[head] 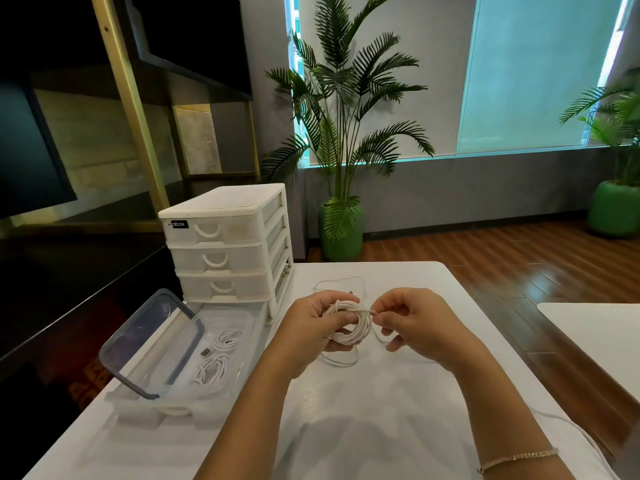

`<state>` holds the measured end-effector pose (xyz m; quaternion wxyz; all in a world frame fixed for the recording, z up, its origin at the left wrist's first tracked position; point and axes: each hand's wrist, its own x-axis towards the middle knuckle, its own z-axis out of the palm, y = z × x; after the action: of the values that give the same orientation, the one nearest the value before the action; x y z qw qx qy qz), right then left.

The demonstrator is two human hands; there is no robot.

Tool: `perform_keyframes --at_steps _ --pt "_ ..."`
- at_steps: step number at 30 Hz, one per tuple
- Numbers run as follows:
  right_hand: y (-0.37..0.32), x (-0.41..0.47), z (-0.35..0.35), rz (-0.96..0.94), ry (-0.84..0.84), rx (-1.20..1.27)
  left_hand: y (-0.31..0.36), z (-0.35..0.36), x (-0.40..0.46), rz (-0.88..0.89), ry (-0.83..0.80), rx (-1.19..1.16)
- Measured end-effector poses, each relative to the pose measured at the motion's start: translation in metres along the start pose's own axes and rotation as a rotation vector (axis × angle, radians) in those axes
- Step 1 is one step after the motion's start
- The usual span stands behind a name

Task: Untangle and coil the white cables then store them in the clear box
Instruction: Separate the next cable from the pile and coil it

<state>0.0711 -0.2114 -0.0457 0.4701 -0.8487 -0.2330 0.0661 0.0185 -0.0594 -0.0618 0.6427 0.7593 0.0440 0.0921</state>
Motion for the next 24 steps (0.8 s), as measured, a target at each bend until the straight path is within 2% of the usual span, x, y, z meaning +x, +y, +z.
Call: perform_keyframes --at_steps 4,7,14,20,22,24 --pt "0.001 0.002 0.005 -0.033 0.152 0.101 0.001 0.003 -0.001 -0.02 -0.031 -0.083" --pt "0.001 0.003 0.013 0.006 0.17 0.254 -0.001 0.006 0.001 -0.003 0.006 -0.07" --pt "-0.008 0.0 0.013 0.124 0.041 0.522 -0.002 0.002 0.001 -0.024 0.014 -0.087" --pt "-0.008 -0.002 0.007 0.189 -0.07 0.619 -0.006 0.006 0.005 0.004 0.167 0.006" --pt "-0.01 -0.004 0.009 0.157 -0.099 0.582 -0.01 0.008 0.006 0.017 0.224 0.04" --pt "-0.009 -0.004 0.013 0.1 -0.084 0.421 -0.011 0.01 0.006 0.015 0.236 0.055"
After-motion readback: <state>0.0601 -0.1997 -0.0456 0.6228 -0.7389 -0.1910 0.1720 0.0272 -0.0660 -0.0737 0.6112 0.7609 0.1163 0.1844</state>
